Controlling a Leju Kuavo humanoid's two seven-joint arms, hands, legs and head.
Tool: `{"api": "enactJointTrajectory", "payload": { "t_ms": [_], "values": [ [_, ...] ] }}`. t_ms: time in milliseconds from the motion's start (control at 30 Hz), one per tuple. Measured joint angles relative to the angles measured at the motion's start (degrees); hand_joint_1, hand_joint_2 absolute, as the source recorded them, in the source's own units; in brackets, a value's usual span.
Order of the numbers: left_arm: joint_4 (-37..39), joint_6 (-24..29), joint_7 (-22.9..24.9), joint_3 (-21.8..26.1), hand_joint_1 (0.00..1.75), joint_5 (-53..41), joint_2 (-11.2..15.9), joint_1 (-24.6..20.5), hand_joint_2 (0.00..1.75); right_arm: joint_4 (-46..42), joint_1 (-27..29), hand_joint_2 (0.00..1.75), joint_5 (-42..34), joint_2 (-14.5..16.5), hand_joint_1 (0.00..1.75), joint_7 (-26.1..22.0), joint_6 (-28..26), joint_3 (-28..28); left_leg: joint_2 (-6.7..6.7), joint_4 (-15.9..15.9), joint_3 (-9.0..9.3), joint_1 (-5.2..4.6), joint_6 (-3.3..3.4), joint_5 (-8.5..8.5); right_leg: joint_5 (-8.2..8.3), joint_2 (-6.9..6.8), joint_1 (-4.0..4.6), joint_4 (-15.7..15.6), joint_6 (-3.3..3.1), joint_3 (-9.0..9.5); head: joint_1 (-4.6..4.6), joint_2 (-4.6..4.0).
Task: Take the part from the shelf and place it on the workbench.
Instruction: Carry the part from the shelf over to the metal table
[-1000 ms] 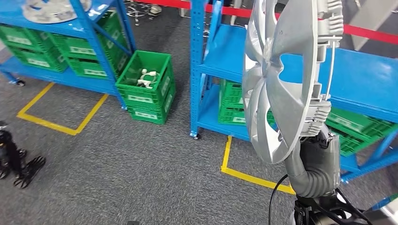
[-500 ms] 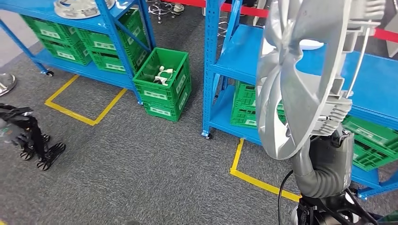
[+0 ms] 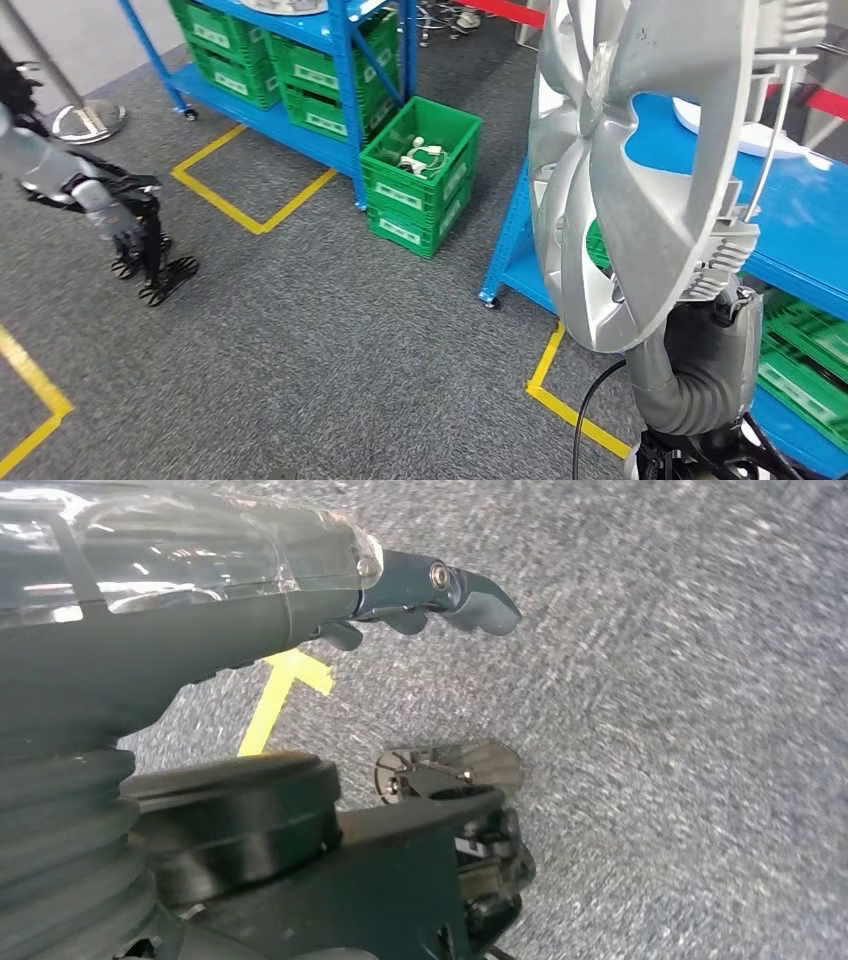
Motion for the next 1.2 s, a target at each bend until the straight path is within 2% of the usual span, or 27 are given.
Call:
{"api": "enactJointTrajectory", "payload": {
  "t_ms": [67, 100, 133, 200, 233, 267, 300, 367, 400, 433, 467, 500, 533, 600, 633, 667, 800, 867, 933, 1000, 1033, 1067, 1100, 1133, 1200],
  "values": [
    [0.0, -0.2, 0.5, 0.0, 0.00, 0.0, 0.0, 0.0, 1.75, 0.0, -0.3, 1.75, 0.2, 0.0, 1.75, 0.0, 0.1, 0.2, -1.23, 0.1, 0.16, -0.06, -0.03, -0.02, 4.49, 0.86, -0.01, -6.4, -0.46, 2.23, 0.39, 0.00],
    [0.0, -0.3, 0.7, 0.0, 0.00, 0.1, -0.1, 0.0, 1.75, 0.0, -0.4, 1.75, 0.4, 0.0, 1.75, 0.1, 0.0, 0.2, -1.74, 0.2, 0.11, -0.13, -0.11, -0.03, 6.32, 1.82, -0.03, -9.9, -0.74, 3.55, 0.54, 0.00],
    [0.0, -0.3, 1.0, 0.0, 0.00, 0.1, -0.1, 0.0, 1.75, 0.0, -0.6, 1.75, 0.5, 0.0, 1.75, 0.1, 0.0, 0.3, -2.16, 0.3, -0.10, -0.15, -0.27, 0.00, 7.39, 2.63, -0.03, -12.7, -0.98, 4.59, 0.67, 0.00],
    [0.0, -0.4, 1.3, 0.0, 0.00, 0.2, -0.2, 0.0, 1.75, -0.1, -0.7, 1.75, 0.7, 0.0, 1.75, 0.1, -0.1, 0.3, -2.75, 0.4, -0.72, -0.06, -0.78, 0.22, 7.52, 3.37, 0.08, -14.6, -1.32, 5.15, 0.71, 0.00],
    [0.0, -0.4, 1.4, 0.0, 0.00, 0.3, -0.2, 0.1, 1.75, -0.1, -0.8, 1.75, 0.8, 0.0, 1.75, 0.1, -0.2, 0.4, -3.08, 0.4, -0.92, -0.01, -1.08, 0.31, 7.52, 3.01, 0.06, -14.9, -1.49, 5.20, 0.70, 0.00],
    [0.0, -0.5, 1.6, 0.0, 0.00, 0.5, -0.1, 0.1, 1.75, -0.1, -0.9, 1.75, 0.8, 0.0, 1.75, 0.1, -0.2, 0.5, -2.57, 0.5, -1.04, -0.07, -1.36, 0.17, 7.67, 2.59, 0.00, -15.1, -1.71, 5.26, 0.67, 0.00],
    [0.0, -0.6, 1.7, 0.0, 0.00, 0.6, -0.1, 0.2, 1.75, -0.2, -1.0, 1.75, 0.9, 0.1, 1.75, 0.1, -0.3, 0.5, -1.31, 1.3, -1.40, -0.16, -1.68, -0.51, 7.79, 2.12, -0.10, -15.3, -1.95, 5.40, 0.46, 0.00],
    [0.0, -0.8, 1.9, 0.0, 0.00, 0.7, 0.0, 0.1, 1.75, -0.3, -1.3, 1.75, 1.3, 0.1, 1.75, 0.1, -0.5, 0.6, 1.72, 6.2, -3.68, -0.05, -2.36, -3.52, 7.92, 0.93, -0.23, -15.5, -2.36, 5.64, -0.18, 0.00],
    [0.0, -0.9, 1.9, 0.0, 0.00, 0.8, 0.0, 0.0, 1.75, -0.3, -1.3, 1.75, 1.4, 0.1, 1.75, 0.2, -0.5, 0.7, 2.54, 9.9, -5.53, 0.19, -2.69, -5.37, 7.89, 0.33, -0.22, -15.5, -2.46, 5.68, -0.56, 0.00],
    [0.0, -0.9, 1.9, 0.0, 0.00, 0.8, 0.1, 0.0, 1.75, -0.4, -1.3, 1.75, 1.5, 0.2, 1.75, 0.2, -0.5, 0.7, 2.63, 13.5, -7.31, 0.49, -2.94, -6.75, 7.85, -0.32, -0.21, -15.5, -2.50, 5.70, -0.79, 0.00],
    [0.0, -1.0, 1.9, 0.0, 0.00, 0.8, 0.1, 0.0, 1.75, -0.4, -1.4, 1.75, 1.6, 0.2, 1.75, 0.2, -0.5, 0.7, 2.61, 15.7, -8.43, 0.73, -3.13, -7.18, 7.81, -0.94, -0.21, -15.5, -2.47, 5.74, -0.95, 0.00],
    [0.1, -1.1, 1.9, 0.0, 0.00, 0.8, 0.1, 0.1, 1.75, -0.4, -1.5, 1.75, 1.7, 0.2, 1.75, 0.3, -0.5, 0.8, 2.63, 15.8, -8.50, 0.88, -3.27, -6.54, 7.75, -1.54, -0.22, -15.5, -2.41, 5.79, -1.11, 0.00],
    [0.1, -1.1, 1.9, 0.0, 0.00, 0.8, 0.1, 0.1, 1.75, -0.4, -1.6, 1.75, 1.9, 0.3, 1.75, 0.4, -0.5, 0.8, 2.88, 13.7, -7.35, 0.99, -3.33, -4.95, 7.67, -2.08, -0.23, -15.5, -2.28, 5.90, -1.27, 0.00],
    [0.1, -1.2, 2.0, 0.0, 0.00, 0.9, 0.2, 0.1, 1.75, -0.4, -1.9, 1.75, 2.3, 0.5, 1.75, 0.9, -0.2, 1.0, 4.68, 6.4, -3.25, 0.96, -3.21, -1.29, 7.44, -2.90, -0.22, -15.5, -1.91, 6.22, -1.61, 0.00],
    [0.1, -1.2, 2.0, 0.0, 0.00, 0.9, 0.2, 0.0, 1.75, -0.4, -2.0, 1.75, 2.4, 0.6, 1.75, 1.1, 0.0, 1.1, 5.61, 3.7, -1.72, 0.91, -3.12, -0.23, 7.36, -3.12, -0.20, -15.5, -1.78, 6.35, -1.73, 0.00],
    [0.1, -1.2, 2.0, 0.0, 0.00, 0.9, 0.2, 0.0, 1.75, -0.3, -2.0, 1.75, 2.5, 0.6, 1.75, 1.3, 0.1, 1.1, 6.32, 2.4, -0.93, 0.87, -3.05, 0.21, 7.31, -3.22, -0.17, -15.5, -1.69, 6.42, -1.81, 0.00],
    [0.1, -1.3, 1.9, 0.0, 0.00, 0.9, 0.2, -0.1, 1.75, -0.3, -2.1, 1.75, 2.6, 0.6, 1.75, 1.4, 0.1, 1.2, 7.26, 1.2, -0.45, 0.57, -2.93, -0.24, 7.17, -3.45, 0.06, -15.4, -1.45, 6.43, -1.98, 0.00],
    [0.1, -1.3, 1.5, 0.0, 0.00, 0.9, 0.3, -0.1, 1.75, -0.1, -2.4, 1.75, 2.8, 0.9, 1.75, 1.6, 0.0, 1.4, 6.40, 0.5, -0.43, 0.30, -2.14, -0.30, 6.85, -4.18, 0.14, -15.3, -0.70, 6.56, -1.89, 0.00],
    [0.1, -1.3, 0.8, 0.0, 0.00, 0.9, 0.3, 0.0, 1.75, 0.2, -2.7, 1.75, 2.7, 1.2, 1.75, 1.7, -0.2, 1.8, 4.38, 0.2, -0.62, 0.33, -0.99, 0.13, 4.92, -3.07, -0.09, -13.2, 0.08, 5.97, -1.42, 0.00],
    [0.1, -1.3, 0.1, 0.0, 0.00, 0.9, 0.3, -0.1, 1.75, 0.4, -2.7, 1.75, 2.4, 1.4, 1.75, 1.5, -0.3, 2.2, 2.87, 0.1, -0.62, 0.25, -0.35, 0.37, 1.13, -0.81, -0.11, -6.5, 0.26, 3.23, -0.79, 0.00],
    [0.1, -1.3, 0.0, 0.0, 0.00, 0.9, 0.3, -0.1, 1.75, 0.6, -2.7, 1.75, 2.3, 1.4, 1.75, 1.4, -0.3, 2.4, 2.20, 0.1, -0.62, 0.12, -0.20, 0.40, -0.50, -0.32, -0.03, -2.6, 0.18, 1.44, -0.43, 0.00],
    [0.1, -1.2, -0.1, 0.0, 0.00, 0.9, 0.3, -0.1, 1.75, 0.7, -2.7, 1.75, 2.1, 1.4, 1.75, 1.3, -0.3, 2.5, 1.52, 0.1, -0.60, -0.03, -0.12, 0.43, -1.14, -0.14, 0.02, 0.1, 0.07, 0.13, -0.18, 0.00],
    [0.1, -1.2, -0.2, 0.0, 0.00, 0.8, 0.3, 0.0, 1.75, 0.8, -2.7, 1.75, 1.8, 1.4, 1.75, 1.3, -0.3, 2.6, 0.82, 0.1, -0.56, -0.16, -0.08, 0.45, -0.66, -0.04, 0.06, 0.9, -0.12, -0.40, 0.01, 0.00],
    [0.1, -1.1, -0.2, 0.0, 0.00, 0.7, 0.3, 0.0, 1.75, 0.9, -2.7, 1.75, 1.5, 1.4, 1.75, 1.2, -0.4, 2.7, 0.13, 0.2, -0.47, -0.26, -0.05, 0.46, 0.96, 0.13, 0.10, -0.7, -0.38, 0.10, 0.17, 0.00],
    [0.1, -1.0, -0.2, 0.0, 0.00, 0.6, 0.2, 0.0, 1.75, 0.9, -2.7, 1.75, 0.9, 1.4, 1.75, 1.2, -0.5, 2.7, -1.10, 0.2, -0.27, -0.38, -0.07, 0.48, 5.36, 1.51, 0.21, -7.9, -1.11, 3.05, 0.50, 0.00]
  ]
}}
